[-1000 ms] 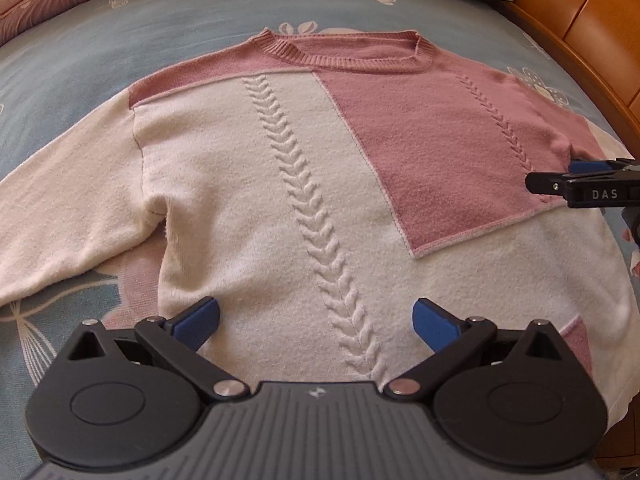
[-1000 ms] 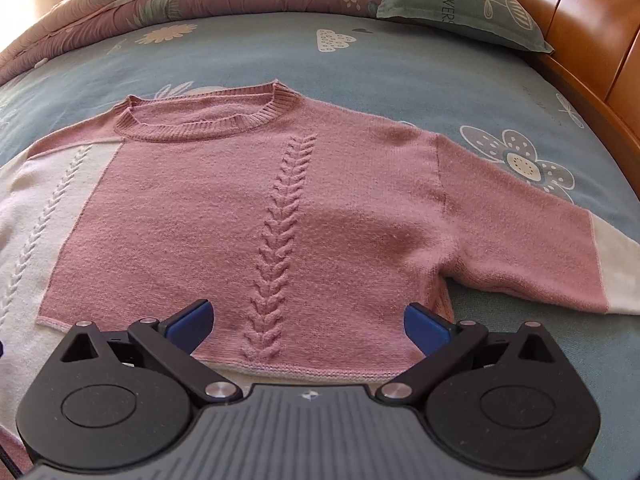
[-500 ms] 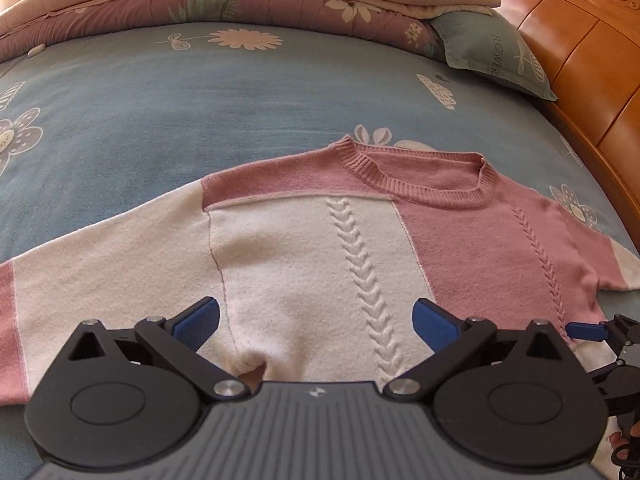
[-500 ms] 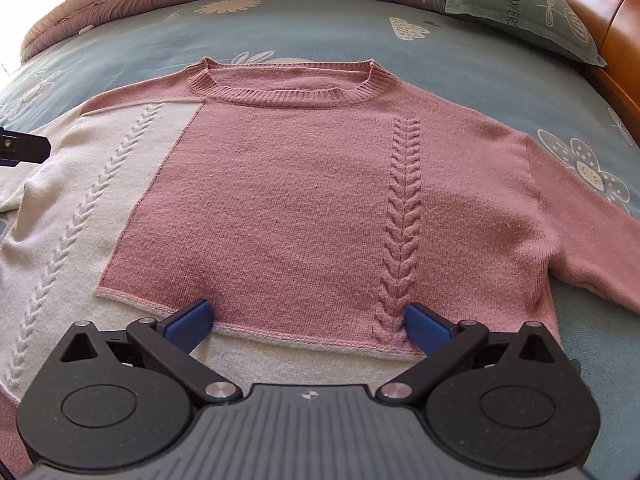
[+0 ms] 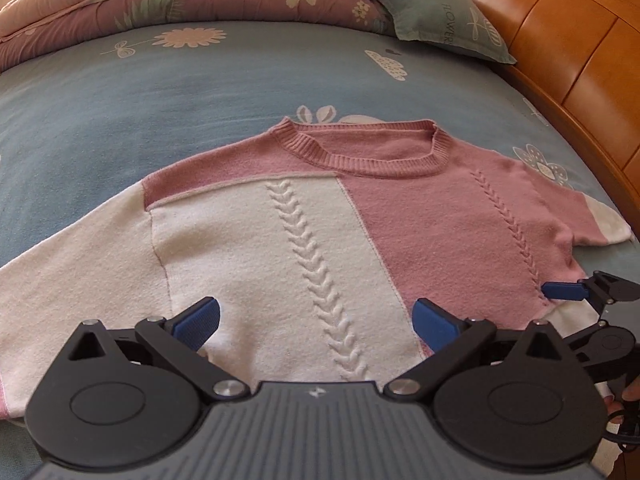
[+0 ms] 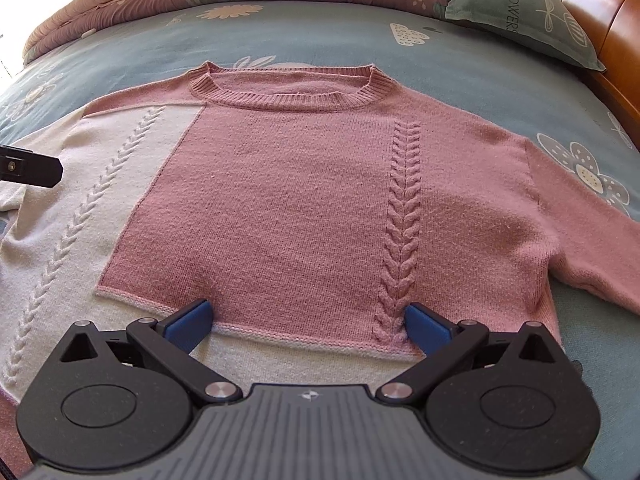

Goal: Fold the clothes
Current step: 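Move the left tool toward the cream sleeve with pink cuff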

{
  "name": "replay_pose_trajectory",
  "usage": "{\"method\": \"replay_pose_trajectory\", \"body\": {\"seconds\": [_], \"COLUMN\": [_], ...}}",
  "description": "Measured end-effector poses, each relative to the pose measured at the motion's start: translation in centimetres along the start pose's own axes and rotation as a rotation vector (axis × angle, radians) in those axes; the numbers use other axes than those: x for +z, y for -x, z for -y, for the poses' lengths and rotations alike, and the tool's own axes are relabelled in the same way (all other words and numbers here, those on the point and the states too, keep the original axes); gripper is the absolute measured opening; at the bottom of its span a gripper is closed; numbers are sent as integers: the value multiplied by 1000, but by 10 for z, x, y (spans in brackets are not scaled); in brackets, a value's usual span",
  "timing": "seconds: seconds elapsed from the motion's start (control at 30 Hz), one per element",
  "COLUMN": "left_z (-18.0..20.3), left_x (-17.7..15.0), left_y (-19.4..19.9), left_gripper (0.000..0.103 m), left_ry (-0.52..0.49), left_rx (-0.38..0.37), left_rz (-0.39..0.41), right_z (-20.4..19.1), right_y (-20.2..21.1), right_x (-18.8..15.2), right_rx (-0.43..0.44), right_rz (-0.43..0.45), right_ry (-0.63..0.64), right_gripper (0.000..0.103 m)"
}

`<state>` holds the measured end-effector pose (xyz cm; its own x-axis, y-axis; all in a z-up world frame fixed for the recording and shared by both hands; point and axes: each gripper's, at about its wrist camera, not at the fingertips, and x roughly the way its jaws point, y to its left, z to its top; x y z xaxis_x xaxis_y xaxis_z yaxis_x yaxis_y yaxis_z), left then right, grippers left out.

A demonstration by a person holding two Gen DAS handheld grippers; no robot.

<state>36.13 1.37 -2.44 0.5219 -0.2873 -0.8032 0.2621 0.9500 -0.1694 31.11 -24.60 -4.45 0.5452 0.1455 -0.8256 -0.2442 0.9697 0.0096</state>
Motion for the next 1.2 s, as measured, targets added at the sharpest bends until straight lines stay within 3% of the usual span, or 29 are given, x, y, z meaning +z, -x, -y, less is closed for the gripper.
{"method": "replay_pose_trajectory", "body": {"seconds": [0.47,0.7,0.9,1.03,1.2], "left_z": [4,10,9,4,8], "left_x": [-25,-25,-34,-26,-38], "left_y": [-14,-5,-16,-6,6], "left_gripper": [102,102,102,102,102], "left_ry": [-42,-37,-86,-15,-40], "left_rx": [50,45,92,62,2], "left_rz": [-144,-90,-121,-116,-153], "right_z": [-1,-1,-2,-1,-2], "right_y": [0,0,0,0,1], "right_x": [-2,0,0,-1,-2], "right_rx": [-8,-8,-16,-14,-21], "right_rz": [14,11,12,10,14], "right_ry": [0,-1,-4,-3,-8], "right_gripper": [103,103,103,103,103]}}
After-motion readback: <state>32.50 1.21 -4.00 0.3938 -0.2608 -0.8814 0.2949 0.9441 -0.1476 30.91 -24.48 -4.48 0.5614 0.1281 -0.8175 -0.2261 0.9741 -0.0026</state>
